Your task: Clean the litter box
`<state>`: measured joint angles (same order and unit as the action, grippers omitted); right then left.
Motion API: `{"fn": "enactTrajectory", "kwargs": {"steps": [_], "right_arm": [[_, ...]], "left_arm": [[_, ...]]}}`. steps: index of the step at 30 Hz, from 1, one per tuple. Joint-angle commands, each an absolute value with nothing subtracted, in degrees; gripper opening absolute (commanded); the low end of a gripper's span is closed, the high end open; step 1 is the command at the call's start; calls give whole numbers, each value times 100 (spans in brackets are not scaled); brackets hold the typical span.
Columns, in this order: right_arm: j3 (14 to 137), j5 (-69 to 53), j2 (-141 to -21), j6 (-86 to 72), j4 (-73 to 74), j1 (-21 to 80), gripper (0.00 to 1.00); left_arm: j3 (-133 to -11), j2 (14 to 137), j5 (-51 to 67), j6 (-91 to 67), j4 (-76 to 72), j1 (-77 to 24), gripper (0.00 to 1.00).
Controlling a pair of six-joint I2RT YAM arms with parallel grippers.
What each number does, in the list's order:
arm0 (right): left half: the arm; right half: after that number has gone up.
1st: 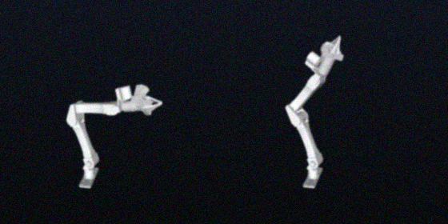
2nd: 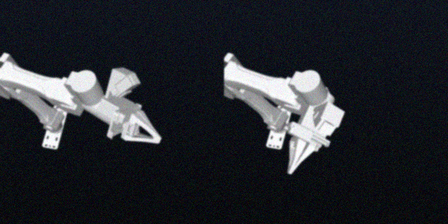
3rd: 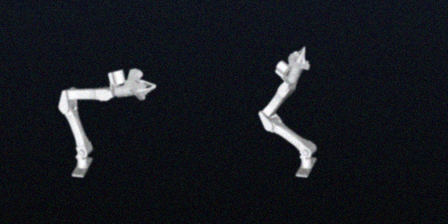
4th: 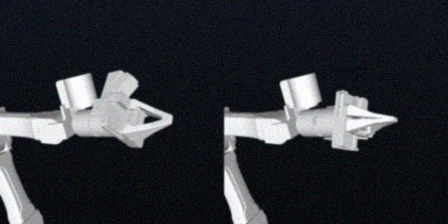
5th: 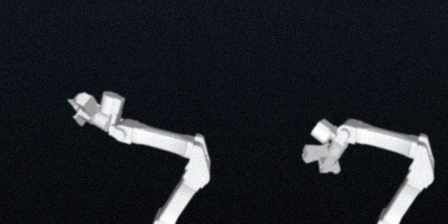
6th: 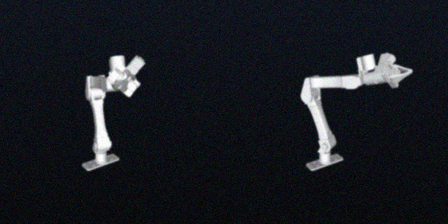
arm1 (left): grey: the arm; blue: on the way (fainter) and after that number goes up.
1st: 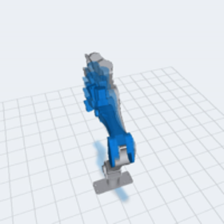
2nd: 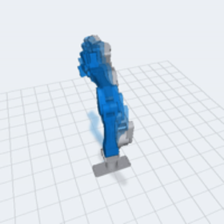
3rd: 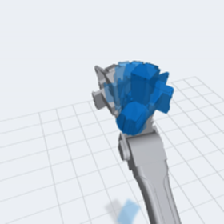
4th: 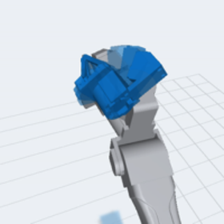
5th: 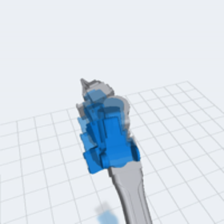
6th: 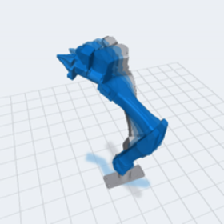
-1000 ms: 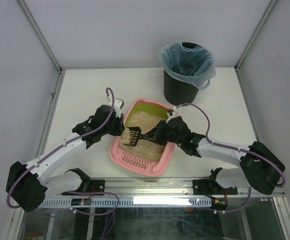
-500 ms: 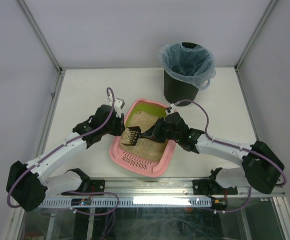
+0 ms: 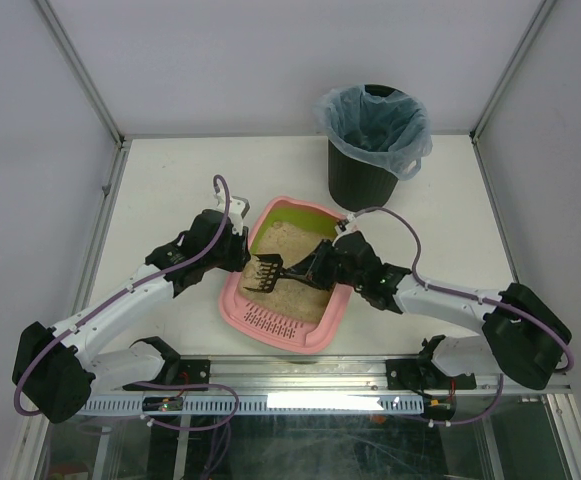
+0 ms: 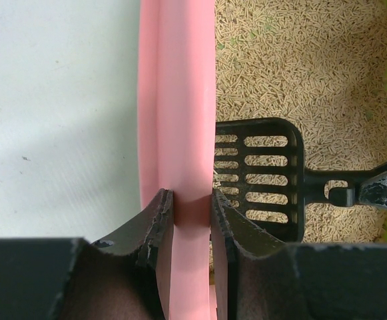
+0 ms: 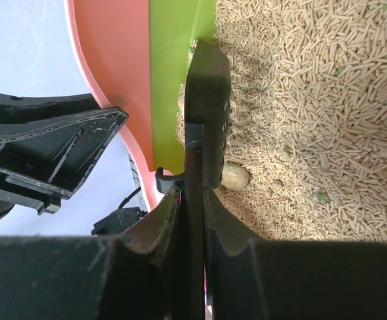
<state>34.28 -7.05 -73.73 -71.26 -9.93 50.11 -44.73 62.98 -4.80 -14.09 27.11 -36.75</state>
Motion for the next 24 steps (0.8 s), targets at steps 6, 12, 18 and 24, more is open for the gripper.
{"fn": "enactTrajectory", "kwargs": {"steps": [6,12,18,24], "right_arm": [[3291,-647,-6869,-7520,-2456,5142,0],[3302,-500,-6544,-7441,-1971,5142,0],[3373,-398,-6403,-7318,-1503,5144,0],[3431,-272,-6340,-7205,-1111,5144,0]], "left_arm": [[-4398,6416,467,-1659,2770,-3867,17],[-4396,6410,456,-1660,2769,-3866,17],[-4405,6416,449,-1655,2777,-3862,17],[-4399,6411,433,-1669,2777,-3865,17]]}}
